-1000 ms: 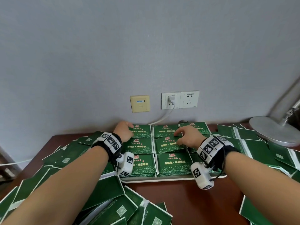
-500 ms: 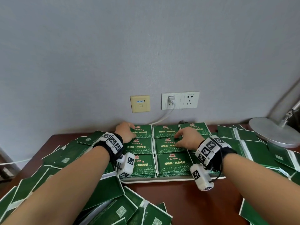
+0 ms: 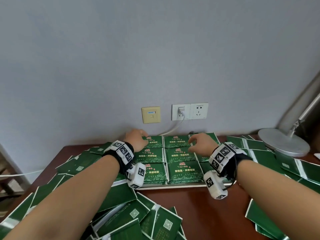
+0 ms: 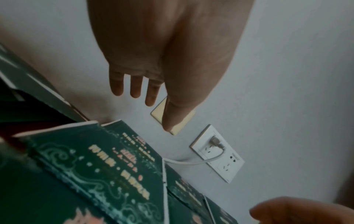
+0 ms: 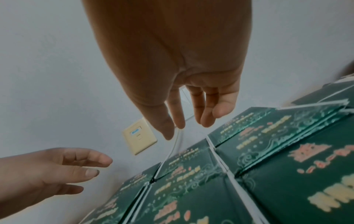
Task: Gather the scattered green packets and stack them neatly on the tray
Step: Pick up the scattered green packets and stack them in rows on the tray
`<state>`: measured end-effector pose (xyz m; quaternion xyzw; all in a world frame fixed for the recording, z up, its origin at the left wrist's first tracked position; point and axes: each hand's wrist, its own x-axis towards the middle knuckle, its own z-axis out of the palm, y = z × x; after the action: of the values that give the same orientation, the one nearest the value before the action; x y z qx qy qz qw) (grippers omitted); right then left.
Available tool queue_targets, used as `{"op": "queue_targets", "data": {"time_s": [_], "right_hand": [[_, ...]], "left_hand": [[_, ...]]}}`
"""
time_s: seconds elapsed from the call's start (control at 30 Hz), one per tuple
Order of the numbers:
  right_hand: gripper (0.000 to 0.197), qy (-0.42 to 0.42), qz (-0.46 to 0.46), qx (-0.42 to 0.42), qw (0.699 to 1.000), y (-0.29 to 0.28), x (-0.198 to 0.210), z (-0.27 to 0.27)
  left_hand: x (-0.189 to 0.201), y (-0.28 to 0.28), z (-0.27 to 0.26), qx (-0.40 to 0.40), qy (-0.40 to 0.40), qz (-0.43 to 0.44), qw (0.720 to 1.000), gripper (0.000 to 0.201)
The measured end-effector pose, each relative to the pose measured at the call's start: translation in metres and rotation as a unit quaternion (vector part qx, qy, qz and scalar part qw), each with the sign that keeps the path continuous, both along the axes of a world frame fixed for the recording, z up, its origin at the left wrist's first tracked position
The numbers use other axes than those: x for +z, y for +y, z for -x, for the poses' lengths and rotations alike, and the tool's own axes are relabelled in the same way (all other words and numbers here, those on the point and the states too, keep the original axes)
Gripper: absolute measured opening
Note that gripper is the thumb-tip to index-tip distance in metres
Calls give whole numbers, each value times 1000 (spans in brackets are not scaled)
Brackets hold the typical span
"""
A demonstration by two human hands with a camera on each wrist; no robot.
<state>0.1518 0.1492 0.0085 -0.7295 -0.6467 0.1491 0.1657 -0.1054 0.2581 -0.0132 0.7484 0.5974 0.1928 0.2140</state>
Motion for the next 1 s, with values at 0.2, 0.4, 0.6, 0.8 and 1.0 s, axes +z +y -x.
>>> {"op": "queue_targets", "data": {"time_s": [0.2,0.4,0.6,0.8,1.0], "right_hand": [[41,2,-29,-28,999,-43,30,1],[39,-17,-42,-57,997,-105,51,-19],[40,-30,-37,-94,994,-170,58,-61],[38,-39,-8,-155,987,-233,41,-113],[37,-38,35,-209,977,-282,22,-157]], "left_hand": [[31,-47,-9,-42,-8,-28,999,19],[53,-106,-38,-73,7,-38,997,19],[59,-157,-95,-159,16,-34,987,21],[50,-202,-171,-248,32,-35,968,27],[27,-234,-228,-314,56,-43,947,30]]}}
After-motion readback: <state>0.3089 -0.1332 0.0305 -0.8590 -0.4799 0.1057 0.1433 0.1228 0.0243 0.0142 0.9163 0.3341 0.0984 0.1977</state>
